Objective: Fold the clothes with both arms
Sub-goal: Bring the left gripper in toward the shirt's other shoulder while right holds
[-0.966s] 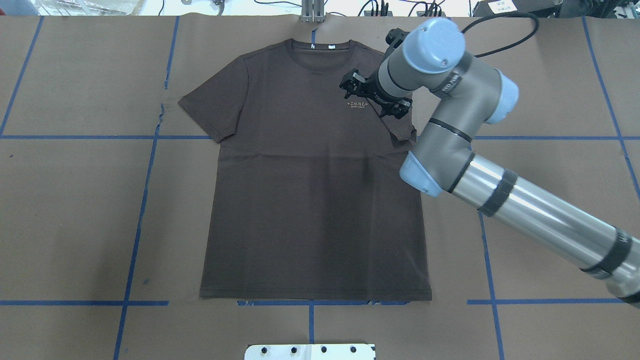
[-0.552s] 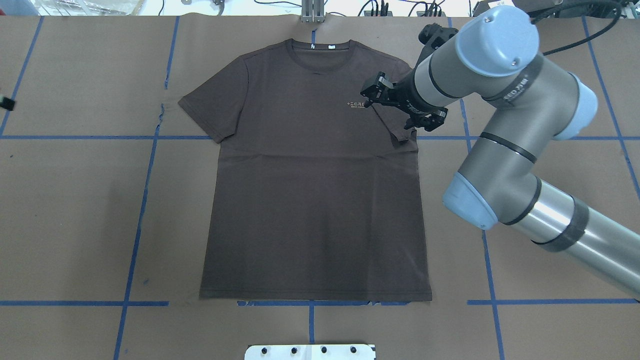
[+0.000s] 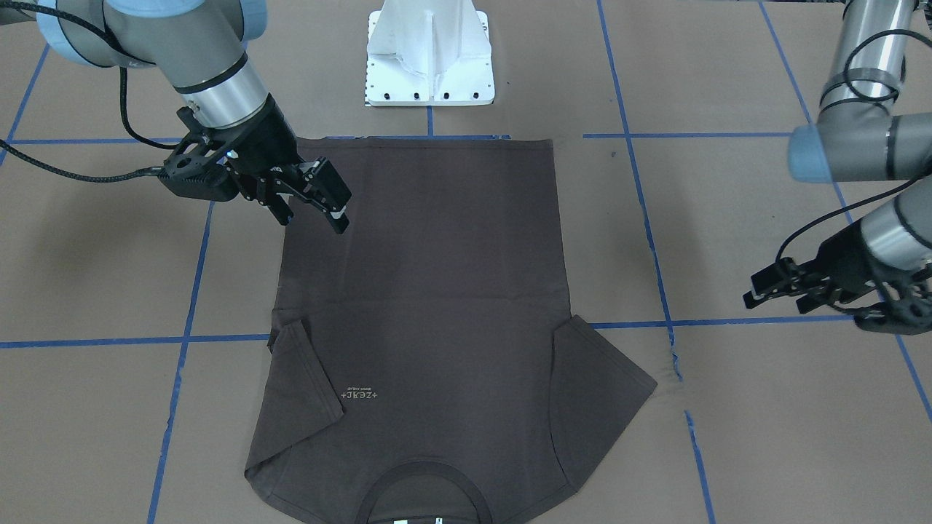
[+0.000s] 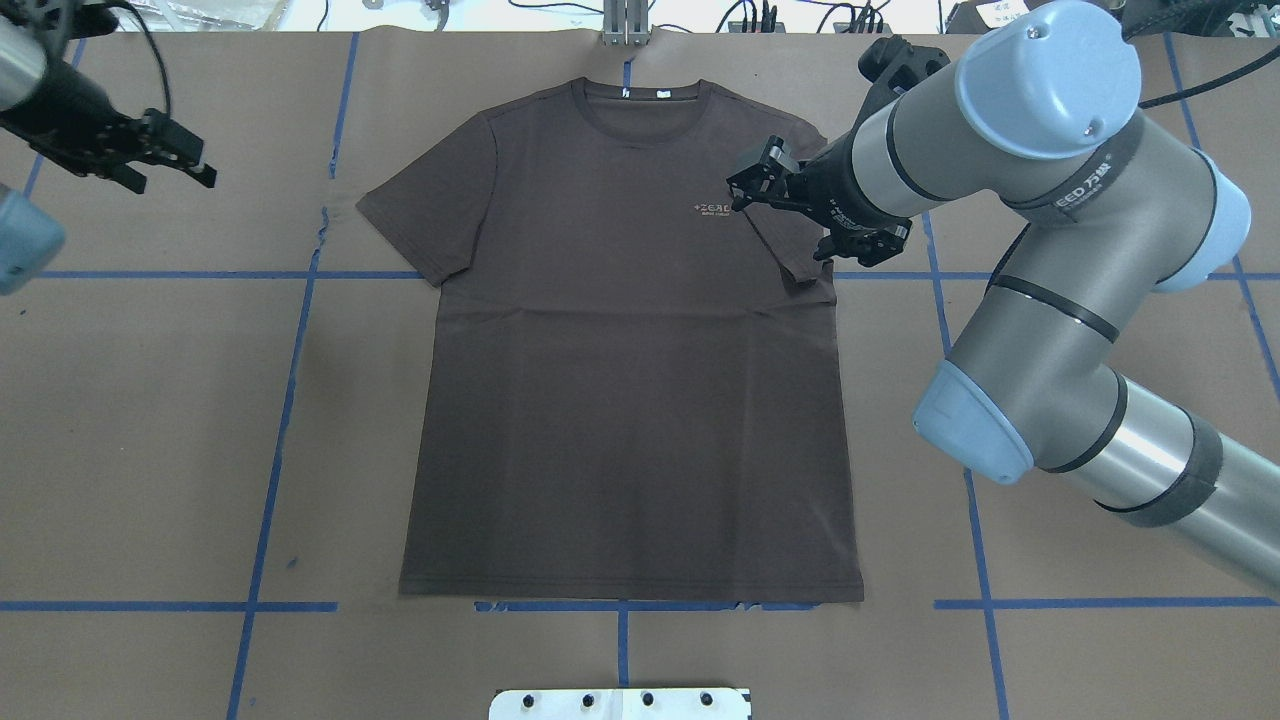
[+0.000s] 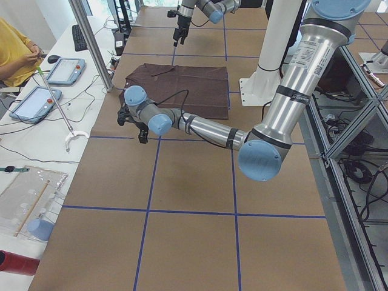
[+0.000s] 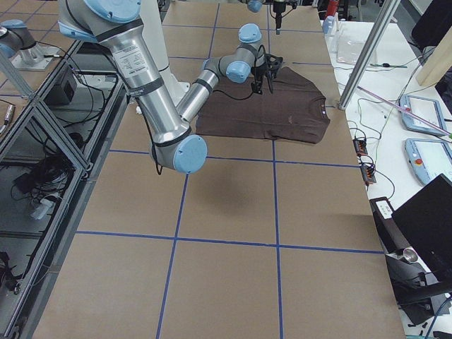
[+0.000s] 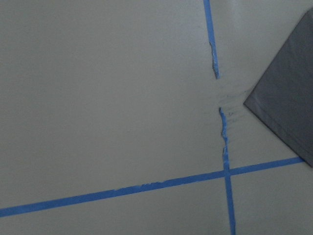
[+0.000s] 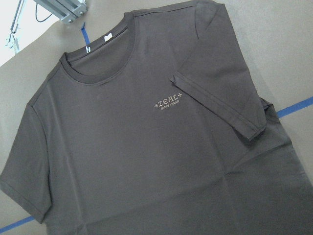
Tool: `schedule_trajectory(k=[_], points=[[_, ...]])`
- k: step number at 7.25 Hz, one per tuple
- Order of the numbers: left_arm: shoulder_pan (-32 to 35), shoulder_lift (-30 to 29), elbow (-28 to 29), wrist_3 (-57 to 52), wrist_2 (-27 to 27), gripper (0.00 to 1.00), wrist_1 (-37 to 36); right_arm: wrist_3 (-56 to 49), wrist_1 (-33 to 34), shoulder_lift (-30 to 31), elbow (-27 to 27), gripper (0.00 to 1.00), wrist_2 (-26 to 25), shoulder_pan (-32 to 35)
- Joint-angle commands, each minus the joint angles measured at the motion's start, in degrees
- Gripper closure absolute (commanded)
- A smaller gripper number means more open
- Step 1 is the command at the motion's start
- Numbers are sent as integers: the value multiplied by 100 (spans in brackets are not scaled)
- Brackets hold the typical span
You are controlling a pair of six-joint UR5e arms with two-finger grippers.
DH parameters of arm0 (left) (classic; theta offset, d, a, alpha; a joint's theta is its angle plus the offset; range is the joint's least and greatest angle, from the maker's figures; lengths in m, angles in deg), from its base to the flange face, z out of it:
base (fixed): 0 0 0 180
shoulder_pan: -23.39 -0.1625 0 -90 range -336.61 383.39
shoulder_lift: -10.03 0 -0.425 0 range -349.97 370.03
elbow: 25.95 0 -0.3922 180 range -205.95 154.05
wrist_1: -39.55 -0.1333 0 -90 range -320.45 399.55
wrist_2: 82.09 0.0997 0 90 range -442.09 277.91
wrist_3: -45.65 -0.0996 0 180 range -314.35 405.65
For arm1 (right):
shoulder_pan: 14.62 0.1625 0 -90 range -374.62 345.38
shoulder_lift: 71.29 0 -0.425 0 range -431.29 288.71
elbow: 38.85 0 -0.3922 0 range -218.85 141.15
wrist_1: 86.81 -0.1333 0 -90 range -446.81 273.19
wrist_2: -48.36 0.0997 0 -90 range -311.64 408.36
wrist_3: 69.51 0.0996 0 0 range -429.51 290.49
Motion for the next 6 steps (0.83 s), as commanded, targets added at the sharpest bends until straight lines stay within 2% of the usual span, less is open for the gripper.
schedule_trajectory(k=[1,3,4,5,6], points=[[-452,-618,446,542,491,4,88,498,-888,197,8,0,-10,-4],[-856,-883,991,1215,1174,4,735,482,-970,198,61,0,-88,-65],[-1014,-1094,1412,1315,1238,4,1069,474,-979,190,52,0,-97,-65],[-1251,-1287,1695,1569,1543,6,1186,456,-979,172,43,6,-106,-65],[-1314,-1333,1811,1562,1799,7,1213,473,-1014,137,52,7,-211,-65]])
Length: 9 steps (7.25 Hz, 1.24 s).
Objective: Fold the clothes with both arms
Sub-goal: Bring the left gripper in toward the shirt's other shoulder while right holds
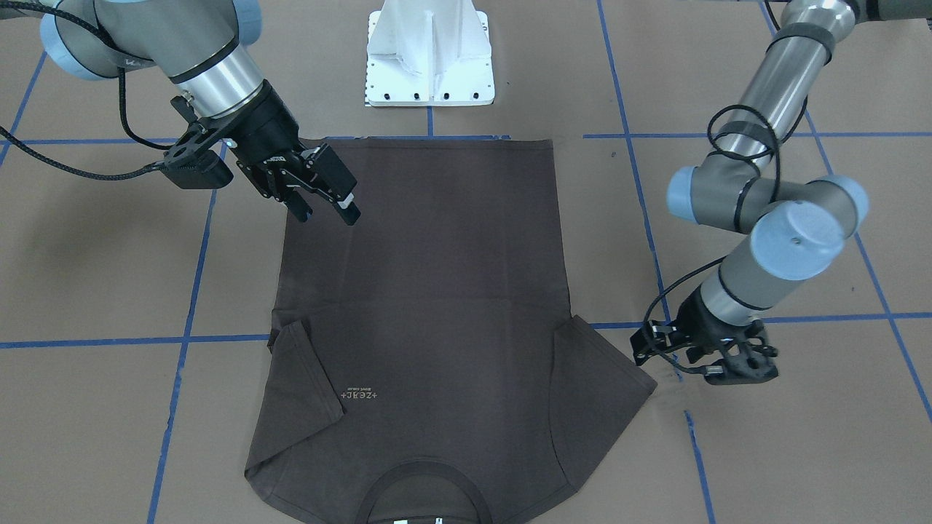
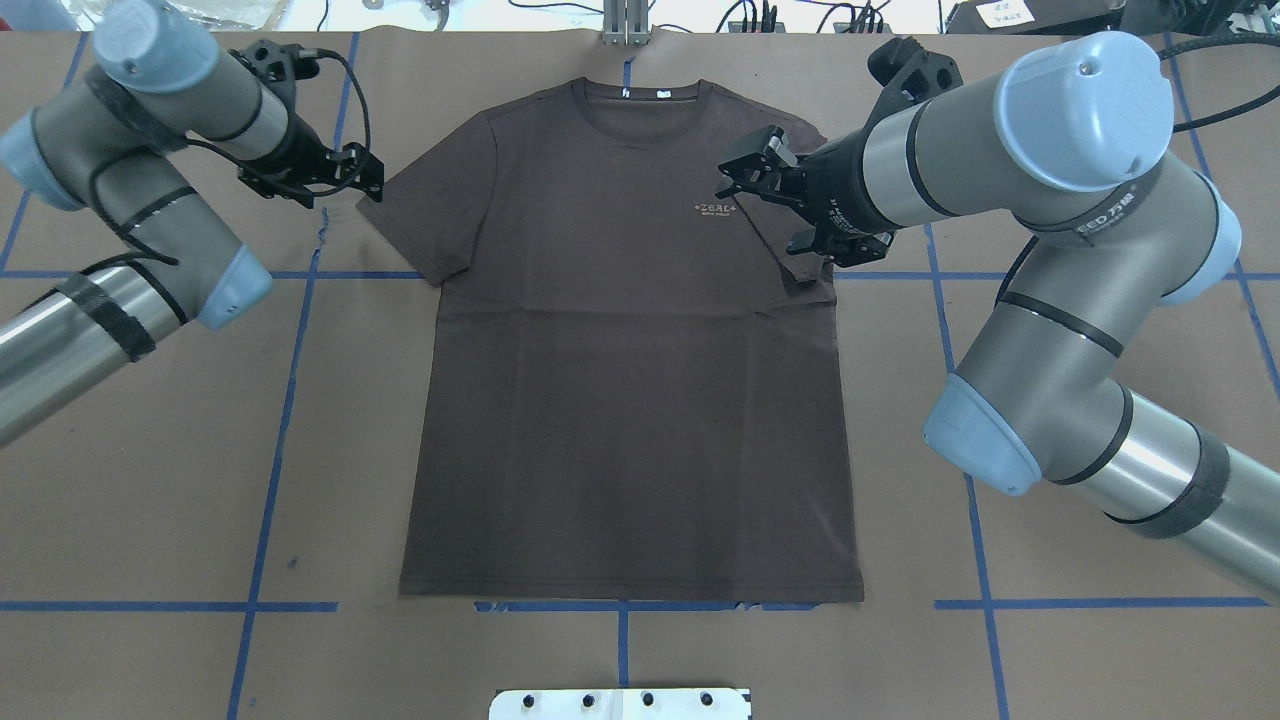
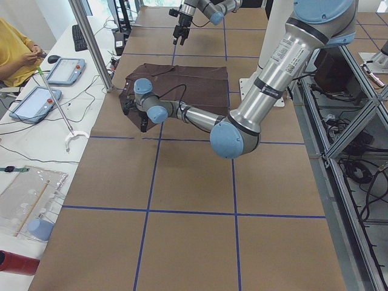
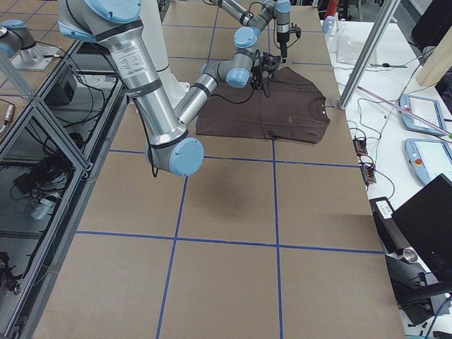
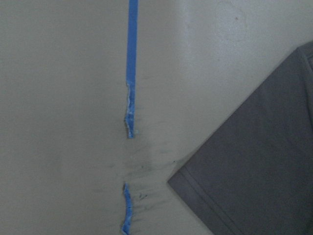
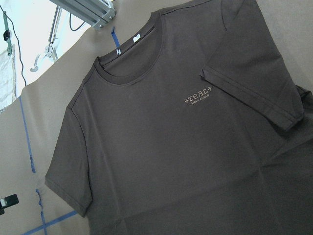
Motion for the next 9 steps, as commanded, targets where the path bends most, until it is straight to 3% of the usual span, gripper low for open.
schedule_trajectory(k=[1,3,6,8,9], points=[[-166,-179,384,105,326,10,170,94,-136,-16,3,8,-156,-4],[-175,-276,605,88,326,15,258,191,-391,-7,126,8,-157,-4],[-175,-276,648,79,378,41,302,236,-400,11,144,8,-297,-47],[-166,-276,754,79,467,43,477,262,-400,20,144,8,-297,-56],[-175,-285,763,79,467,57,487,262,-409,20,135,8,-297,-56]])
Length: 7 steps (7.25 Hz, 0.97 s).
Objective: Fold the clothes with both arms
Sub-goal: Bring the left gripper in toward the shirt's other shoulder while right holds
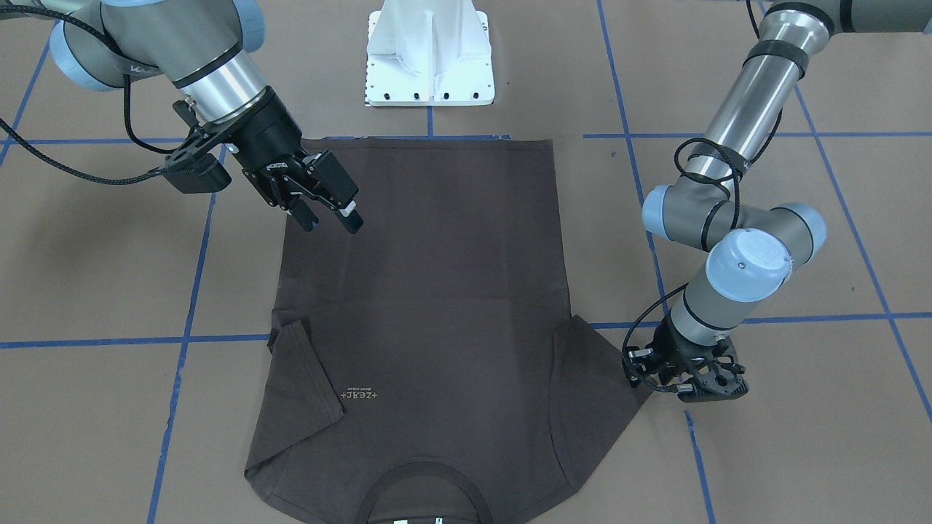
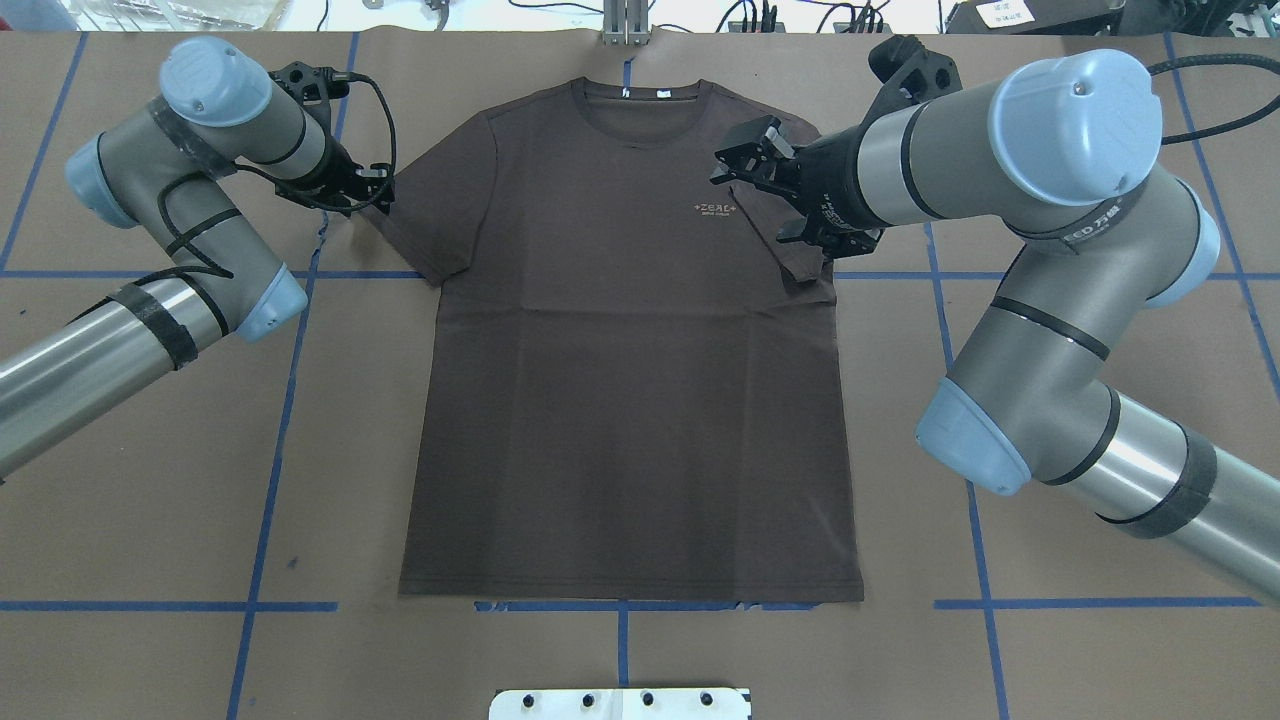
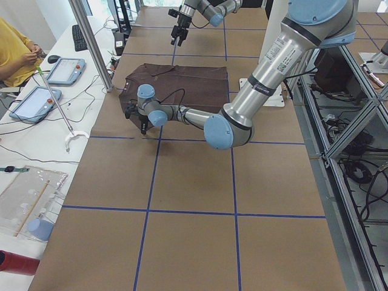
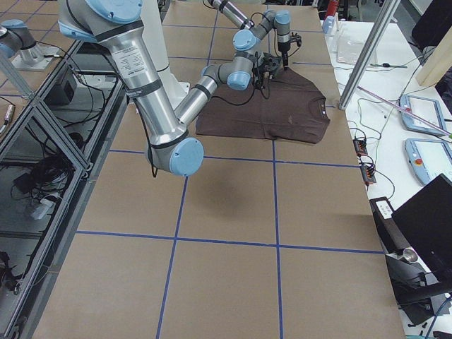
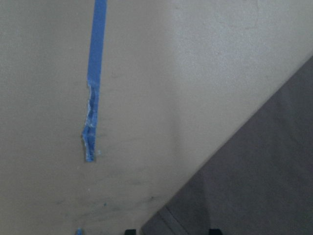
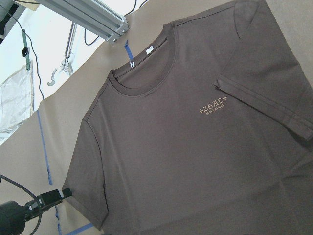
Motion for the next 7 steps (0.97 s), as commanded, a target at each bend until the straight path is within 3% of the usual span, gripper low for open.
schedule_trajectory(k=[1,2,7], points=[[-2,-6,34,2,15,82,70,22,-14,2,-14,7,-6,3],[-2,-6,25,2,15,100,70,14,-5,10,-5,7,-6,-5],[7,-383,-238,308,6,100,97,22,-5,2,13,4,-14,12]])
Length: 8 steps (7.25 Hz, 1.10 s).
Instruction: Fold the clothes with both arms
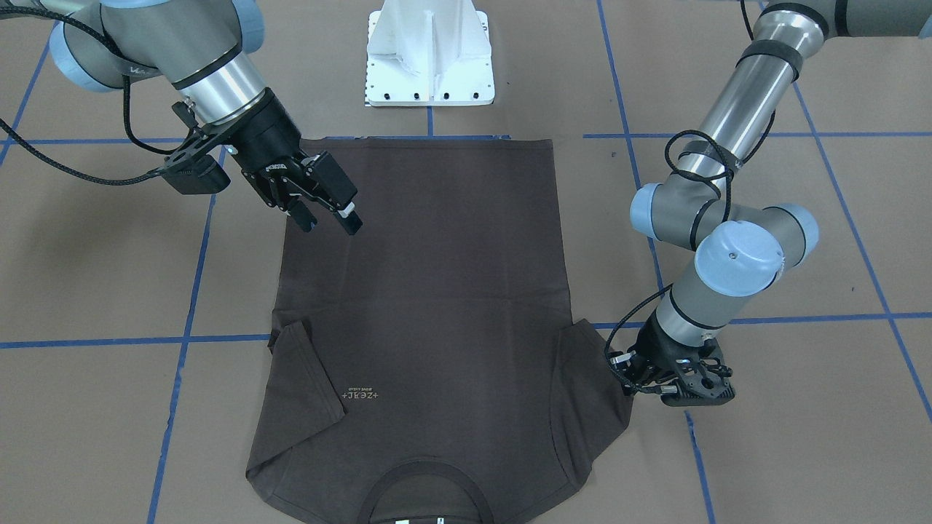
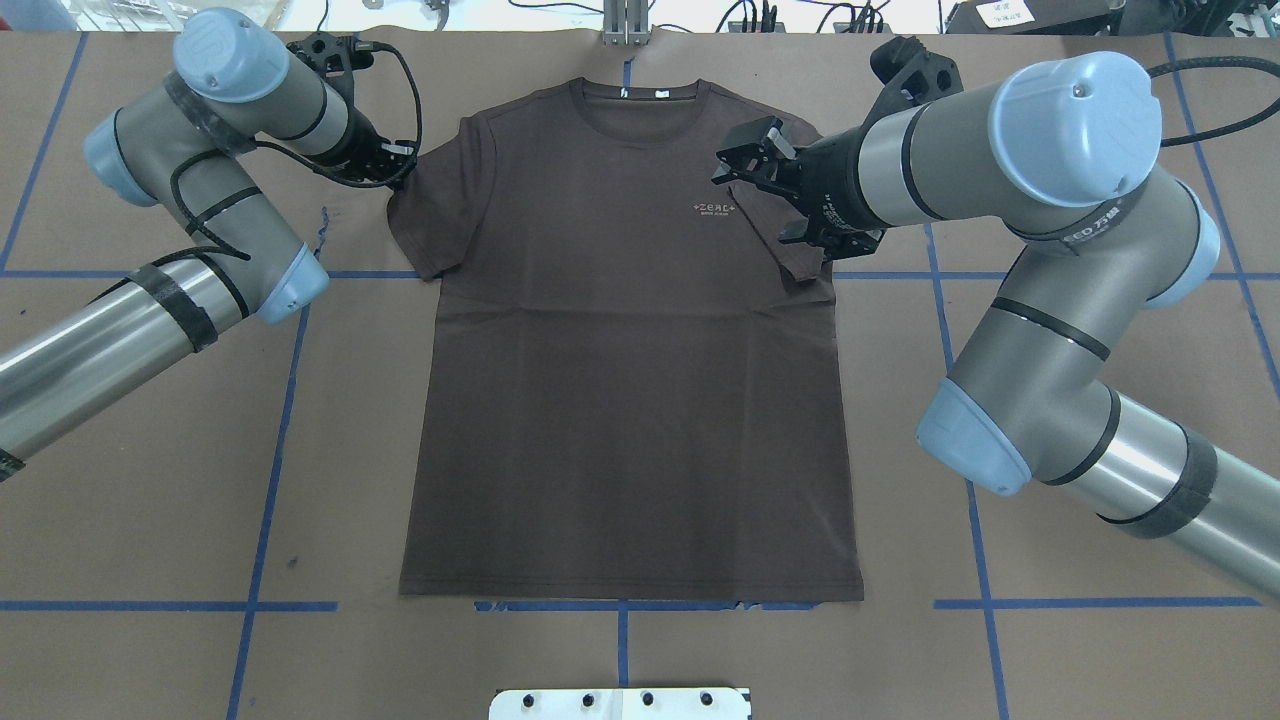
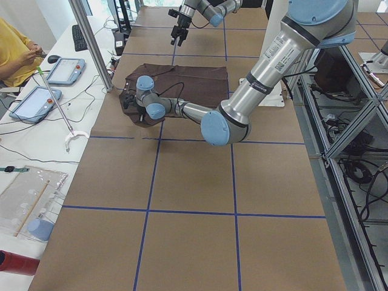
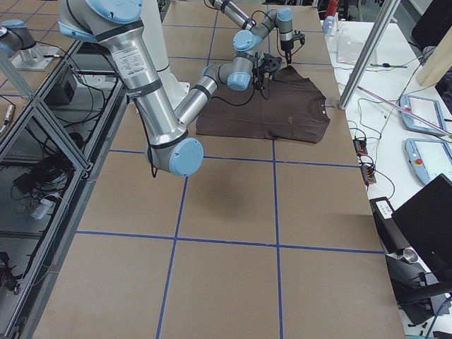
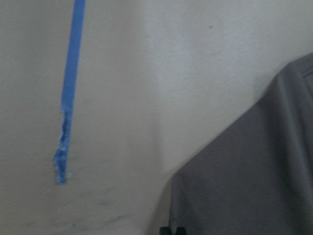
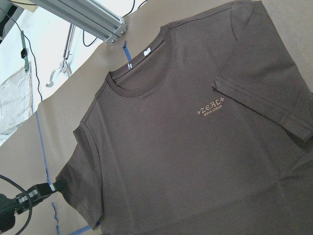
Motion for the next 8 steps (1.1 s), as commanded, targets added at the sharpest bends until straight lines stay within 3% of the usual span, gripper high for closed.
schedule_trajectory(k=[1,2,3,8], points=[[-118,-321,-77,760,6,100,-15,129,0,-18,-31,4,-3,8],[-441,-472,-51,1131,14,100,-32,130,0,-9,-6,4,-38,8],[-461,-612,19,1179,249,100,-50,121,0,-9,21,4,-238,-10],[-645,-922,538,1364,902,100,3,103,-35,-26,197,4,-284,-10]])
